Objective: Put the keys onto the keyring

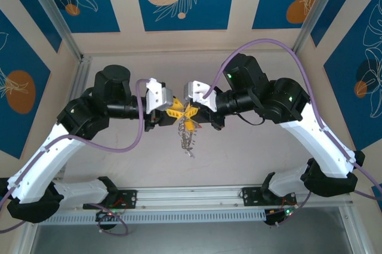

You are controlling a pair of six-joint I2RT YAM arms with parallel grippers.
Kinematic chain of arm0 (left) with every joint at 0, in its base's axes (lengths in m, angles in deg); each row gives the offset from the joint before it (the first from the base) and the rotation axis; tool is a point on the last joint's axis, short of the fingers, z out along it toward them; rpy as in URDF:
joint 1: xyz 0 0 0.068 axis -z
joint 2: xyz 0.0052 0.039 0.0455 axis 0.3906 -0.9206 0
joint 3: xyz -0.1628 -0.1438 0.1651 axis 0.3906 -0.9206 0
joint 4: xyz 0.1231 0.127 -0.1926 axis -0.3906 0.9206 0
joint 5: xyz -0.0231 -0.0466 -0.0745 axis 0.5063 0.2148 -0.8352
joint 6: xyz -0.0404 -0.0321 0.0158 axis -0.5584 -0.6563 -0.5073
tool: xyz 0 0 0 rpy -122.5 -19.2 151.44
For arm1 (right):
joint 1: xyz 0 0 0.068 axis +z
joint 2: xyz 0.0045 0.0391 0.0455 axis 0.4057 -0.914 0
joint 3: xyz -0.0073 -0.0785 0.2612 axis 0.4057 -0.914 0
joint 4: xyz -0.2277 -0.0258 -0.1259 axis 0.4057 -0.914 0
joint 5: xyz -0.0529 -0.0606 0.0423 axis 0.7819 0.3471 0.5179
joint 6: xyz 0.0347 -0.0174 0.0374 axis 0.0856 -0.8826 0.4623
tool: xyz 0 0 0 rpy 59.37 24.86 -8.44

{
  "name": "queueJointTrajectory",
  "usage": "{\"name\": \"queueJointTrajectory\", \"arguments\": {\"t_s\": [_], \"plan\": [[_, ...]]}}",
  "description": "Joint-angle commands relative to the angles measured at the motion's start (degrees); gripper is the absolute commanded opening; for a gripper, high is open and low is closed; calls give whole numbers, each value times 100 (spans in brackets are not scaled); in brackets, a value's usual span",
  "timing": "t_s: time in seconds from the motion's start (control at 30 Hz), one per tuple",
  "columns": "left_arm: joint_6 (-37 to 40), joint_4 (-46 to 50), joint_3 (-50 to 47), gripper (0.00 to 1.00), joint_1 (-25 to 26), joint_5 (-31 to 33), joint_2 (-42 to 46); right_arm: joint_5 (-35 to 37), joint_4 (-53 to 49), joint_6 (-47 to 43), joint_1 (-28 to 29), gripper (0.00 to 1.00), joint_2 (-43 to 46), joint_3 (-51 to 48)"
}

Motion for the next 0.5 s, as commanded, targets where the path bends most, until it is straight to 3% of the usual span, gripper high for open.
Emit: {"name": "queueJointTrajectory", "arguments": {"t_s": [0.0,0.1,0.27,0.37,0.47], "plan": [[47,-91,-9,12,41,-159,-44,-228,109,-91,78,0,-33,172],[25,-150,-52,0,34,-170,-29,-246,137,-87,77,0,-44,126],[-114,-452,-227,0,35,-169,123,-252,334,-77,79,1,79,-49],[-431,-1019,-534,0,0,-195,367,-178,624,-5,70,15,304,-361],[-789,-1495,-773,0,-45,-317,521,-132,940,93,61,18,543,-754]]}}
